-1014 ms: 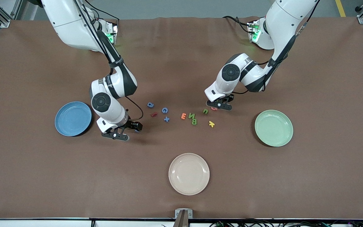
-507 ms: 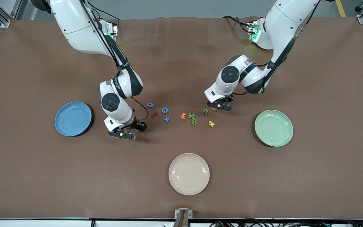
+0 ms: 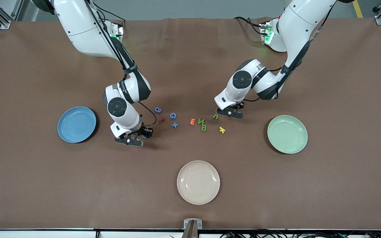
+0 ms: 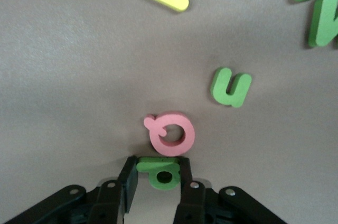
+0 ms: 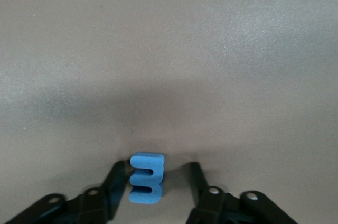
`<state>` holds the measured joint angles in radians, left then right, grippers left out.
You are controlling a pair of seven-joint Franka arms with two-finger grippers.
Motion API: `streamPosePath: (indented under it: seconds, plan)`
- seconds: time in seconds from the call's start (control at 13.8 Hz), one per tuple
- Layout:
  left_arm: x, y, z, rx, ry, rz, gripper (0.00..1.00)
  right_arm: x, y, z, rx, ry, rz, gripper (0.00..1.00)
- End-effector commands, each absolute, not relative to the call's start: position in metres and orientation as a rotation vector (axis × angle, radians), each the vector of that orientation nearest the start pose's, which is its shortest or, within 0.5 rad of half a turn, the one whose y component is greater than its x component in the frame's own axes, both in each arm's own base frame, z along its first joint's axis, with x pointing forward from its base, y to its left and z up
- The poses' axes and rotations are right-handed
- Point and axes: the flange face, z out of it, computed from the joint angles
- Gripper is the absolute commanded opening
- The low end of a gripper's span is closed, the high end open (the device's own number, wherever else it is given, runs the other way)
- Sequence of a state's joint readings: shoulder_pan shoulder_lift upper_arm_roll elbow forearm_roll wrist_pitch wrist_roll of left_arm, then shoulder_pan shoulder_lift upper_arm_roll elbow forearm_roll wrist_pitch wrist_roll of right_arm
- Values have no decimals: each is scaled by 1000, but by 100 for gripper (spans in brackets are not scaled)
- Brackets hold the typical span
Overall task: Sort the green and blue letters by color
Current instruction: 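Carry the green letter to the green plate while the right gripper carries E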
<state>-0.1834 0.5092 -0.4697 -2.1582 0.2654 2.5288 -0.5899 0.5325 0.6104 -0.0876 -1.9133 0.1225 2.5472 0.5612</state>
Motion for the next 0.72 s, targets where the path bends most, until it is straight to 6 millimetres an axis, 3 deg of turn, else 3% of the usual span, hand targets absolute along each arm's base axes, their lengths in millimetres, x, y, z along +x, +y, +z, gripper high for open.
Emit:
streamPosePath:
  seconds: [0.0, 0.29, 0.51, 0.58, 0.65]
  plan:
    - [451, -336, 188, -3120, 349, 131, 7, 567, 279, 169, -3098, 315, -25, 36]
    - [473, -302, 232, -3059, 279, 104, 5, 568, 279, 171, -3100, 310, -16, 4]
    - [487, -277, 254, -3038, 226, 81, 4, 573, 270, 180, -3119, 275, 2, 0]
    - [498, -259, 261, -3038, 220, 69, 4, 575, 257, 190, -3145, 214, 58, 0]
    - [509, -238, 264, -3039, 231, 66, 4, 582, 234, 213, -3153, 175, 108, 0]
